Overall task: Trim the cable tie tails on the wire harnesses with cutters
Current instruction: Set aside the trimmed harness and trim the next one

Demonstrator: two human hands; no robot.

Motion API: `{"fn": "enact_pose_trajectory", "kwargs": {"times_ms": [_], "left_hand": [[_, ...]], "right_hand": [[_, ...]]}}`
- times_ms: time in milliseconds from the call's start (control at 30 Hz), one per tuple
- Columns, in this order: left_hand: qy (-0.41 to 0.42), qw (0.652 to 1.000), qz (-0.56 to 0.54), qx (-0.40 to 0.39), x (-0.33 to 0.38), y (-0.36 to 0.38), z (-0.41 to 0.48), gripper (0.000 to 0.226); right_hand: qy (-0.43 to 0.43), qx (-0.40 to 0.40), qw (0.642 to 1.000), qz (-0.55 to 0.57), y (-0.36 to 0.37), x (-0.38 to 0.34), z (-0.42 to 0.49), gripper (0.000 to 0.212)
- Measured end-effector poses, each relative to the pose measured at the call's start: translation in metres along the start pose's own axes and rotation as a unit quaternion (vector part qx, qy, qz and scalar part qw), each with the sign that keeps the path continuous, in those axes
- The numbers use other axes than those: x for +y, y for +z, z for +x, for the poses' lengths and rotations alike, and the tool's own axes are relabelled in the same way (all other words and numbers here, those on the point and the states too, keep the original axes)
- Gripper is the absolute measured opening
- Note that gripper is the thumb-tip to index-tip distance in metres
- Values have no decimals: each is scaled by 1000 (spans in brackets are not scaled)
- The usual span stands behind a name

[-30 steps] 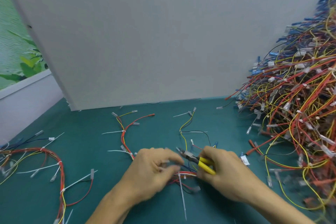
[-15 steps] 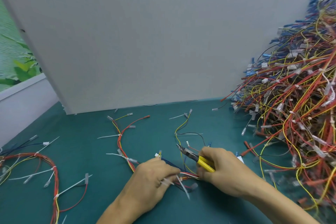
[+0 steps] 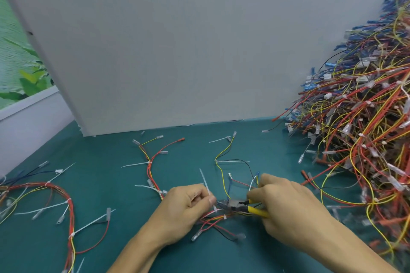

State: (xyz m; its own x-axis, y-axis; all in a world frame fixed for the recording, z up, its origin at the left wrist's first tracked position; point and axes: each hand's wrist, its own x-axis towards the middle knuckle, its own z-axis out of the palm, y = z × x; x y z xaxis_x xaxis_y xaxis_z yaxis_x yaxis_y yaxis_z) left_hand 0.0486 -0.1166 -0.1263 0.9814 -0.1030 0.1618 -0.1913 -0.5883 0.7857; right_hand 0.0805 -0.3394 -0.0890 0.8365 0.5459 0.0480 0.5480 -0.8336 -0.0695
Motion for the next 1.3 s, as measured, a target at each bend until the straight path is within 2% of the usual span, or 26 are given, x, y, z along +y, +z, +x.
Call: {"fn": "enact_pose_trajectory", "kwargs": {"times_ms": [133, 433, 600, 700, 800, 867, 967, 1033, 1100, 1200, 1267, 1300], "left_hand": [[-4, 1000, -29, -10, 0, 0, 0, 21], [-3, 999, -50, -19, 1, 0, 0, 17], [-6, 999, -39, -18, 0, -1, 0, 27], [-9, 999, -39, -18, 1, 0, 0, 28], [-6, 999, -40, -19, 0, 1, 1, 27], [-5, 999, -41, -18, -1, 1, 1, 27], [-12, 998, -52, -15, -2, 1, 1, 28], [-27, 996, -85, -4, -1, 1, 0, 28], [-60, 982, -174, 32, 4, -1, 1, 28], [-74, 914, -380, 125, 12, -16, 5, 31], [-62, 880, -443, 159, 15, -33, 7, 36], [-61, 875, -449, 170, 15, -41, 7, 37]], "right_hand": [[-15, 7, 998, -61, -4, -5, -2, 20], [-25, 1, 997, -79, -4, -10, -3, 22], [-28, 7, 995, -98, 0, -9, -1, 18], [-58, 42, 993, -90, 3, -6, -1, 14], [-89, 56, 989, -108, 2, -5, -2, 36], [-80, 61, 989, -112, 3, -5, -2, 40], [-78, 40, 991, -101, 7, -5, 0, 29], [-74, 62, 991, -93, 8, -4, 1, 23], [-58, 60, 996, -43, 8, -4, 1, 16], [-41, 28, 995, 82, 15, -4, 0, 16], [-40, 32, 992, 117, 19, -5, 0, 17], [-40, 38, 991, 125, 20, -5, 1, 20]]}}
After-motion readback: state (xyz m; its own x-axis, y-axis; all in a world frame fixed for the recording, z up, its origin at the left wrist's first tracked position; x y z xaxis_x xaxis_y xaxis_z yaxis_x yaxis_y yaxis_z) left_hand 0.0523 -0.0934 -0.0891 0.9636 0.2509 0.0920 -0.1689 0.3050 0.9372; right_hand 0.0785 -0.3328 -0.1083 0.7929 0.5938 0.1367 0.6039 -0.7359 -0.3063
